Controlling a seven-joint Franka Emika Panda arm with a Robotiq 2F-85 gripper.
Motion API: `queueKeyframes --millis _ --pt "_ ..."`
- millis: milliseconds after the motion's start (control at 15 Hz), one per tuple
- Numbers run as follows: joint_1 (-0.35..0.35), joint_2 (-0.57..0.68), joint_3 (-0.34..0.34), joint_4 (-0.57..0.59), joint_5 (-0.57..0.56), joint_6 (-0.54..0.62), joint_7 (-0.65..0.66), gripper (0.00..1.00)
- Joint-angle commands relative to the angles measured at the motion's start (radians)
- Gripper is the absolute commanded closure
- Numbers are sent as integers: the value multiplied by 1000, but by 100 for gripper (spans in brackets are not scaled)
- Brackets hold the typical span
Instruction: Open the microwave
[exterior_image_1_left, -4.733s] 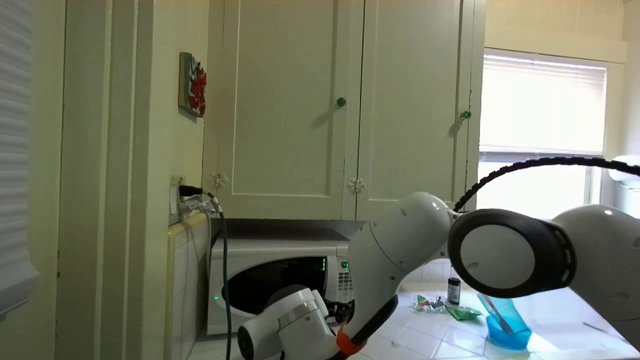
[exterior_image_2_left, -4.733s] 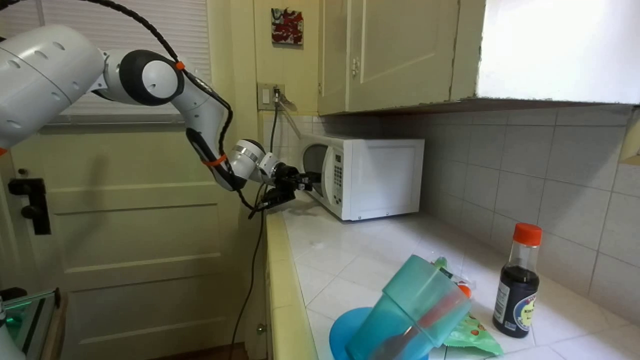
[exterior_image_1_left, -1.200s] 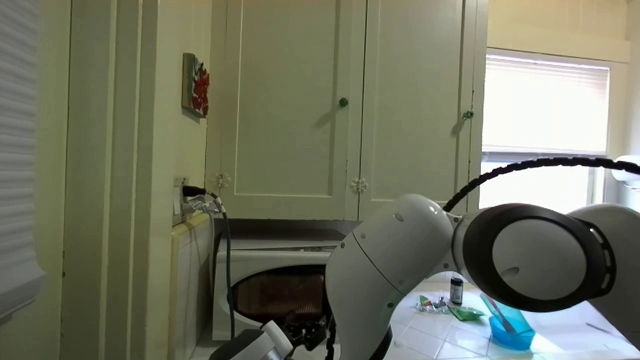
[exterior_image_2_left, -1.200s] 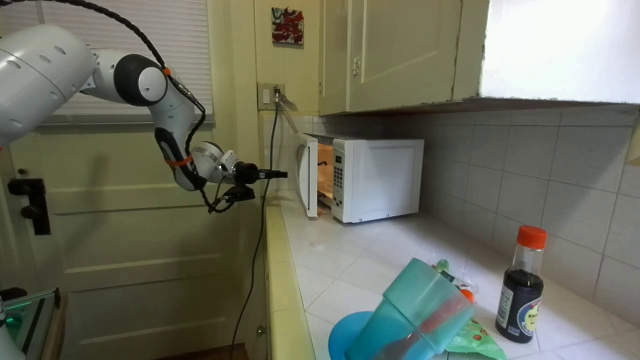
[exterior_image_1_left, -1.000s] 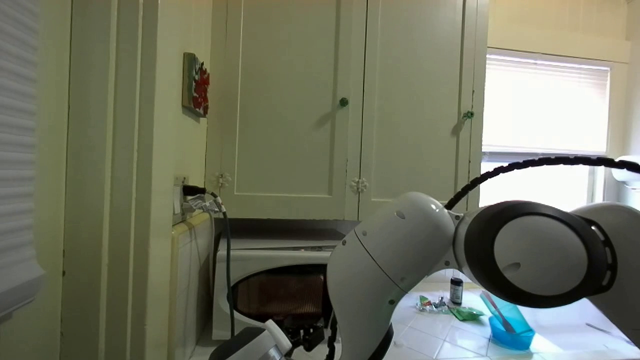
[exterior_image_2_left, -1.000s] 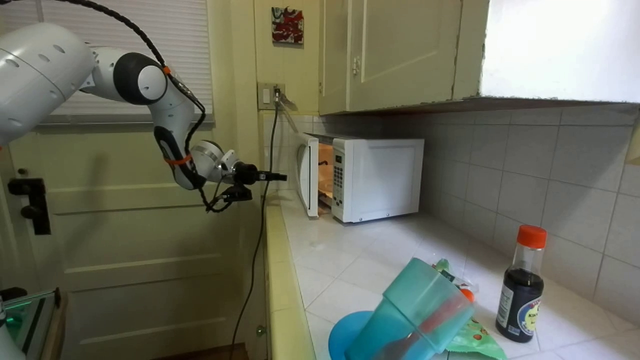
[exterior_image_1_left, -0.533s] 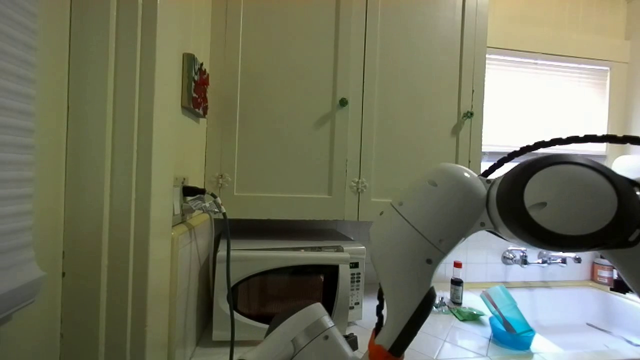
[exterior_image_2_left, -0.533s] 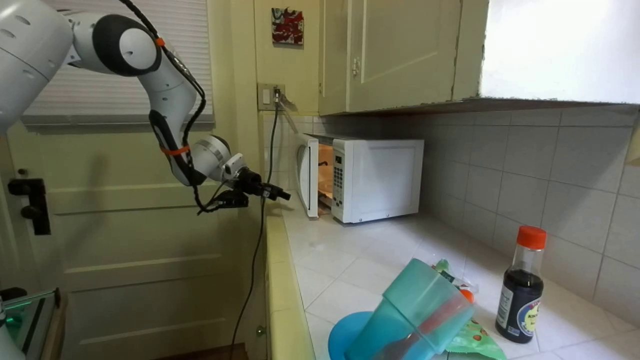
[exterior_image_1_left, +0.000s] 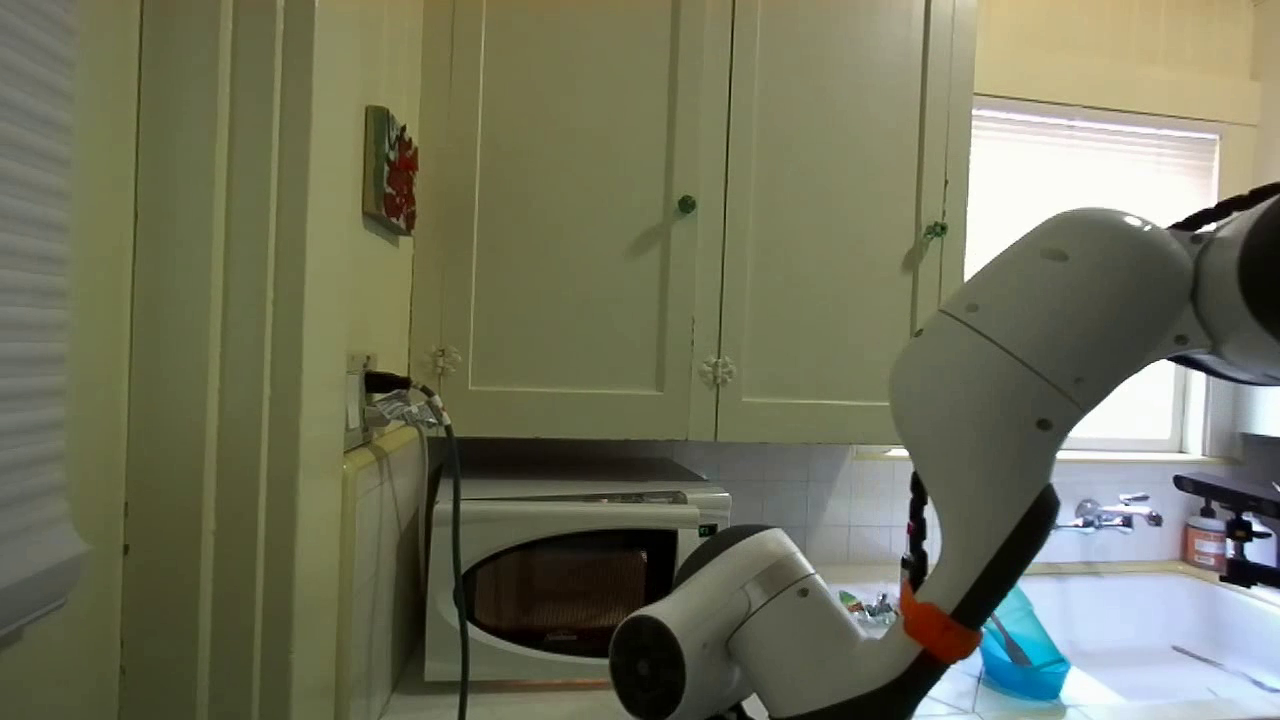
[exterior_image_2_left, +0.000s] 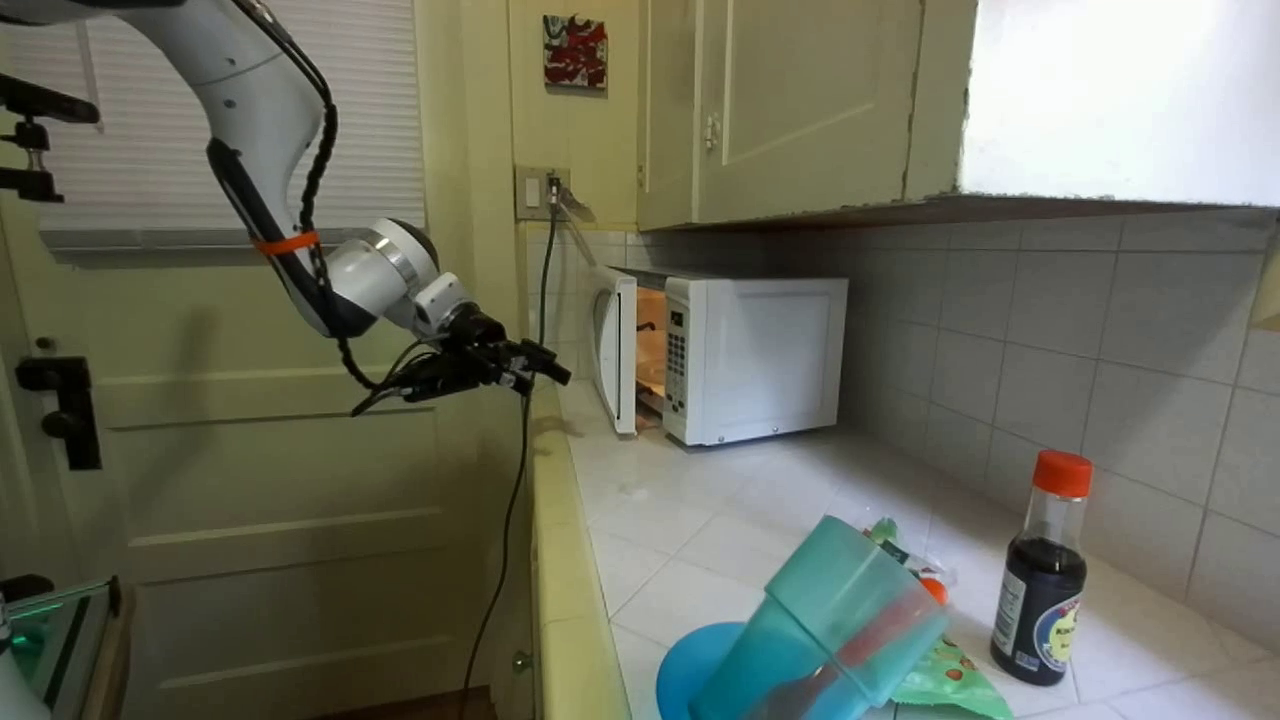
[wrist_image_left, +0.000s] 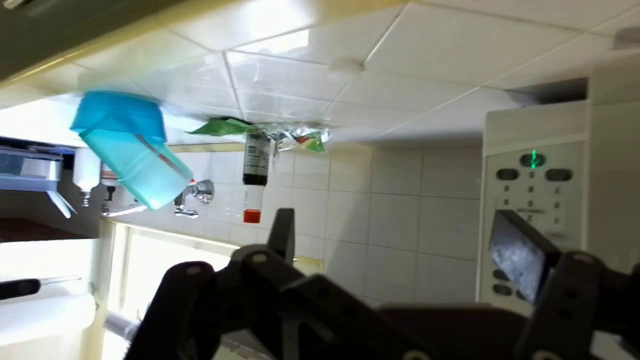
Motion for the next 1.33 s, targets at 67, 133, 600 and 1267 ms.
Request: queueKeyframes --millis 67,133,600,1267 --pt "15 -74 -25 -54 39 -61 13 0" --pt "14 -92 -27 -68 46 -73 16 0" --pt "-46 -328 -112 -173 0 351 -203 0" --pt "-59 -505 -483 -321 138 1046 -649 0"
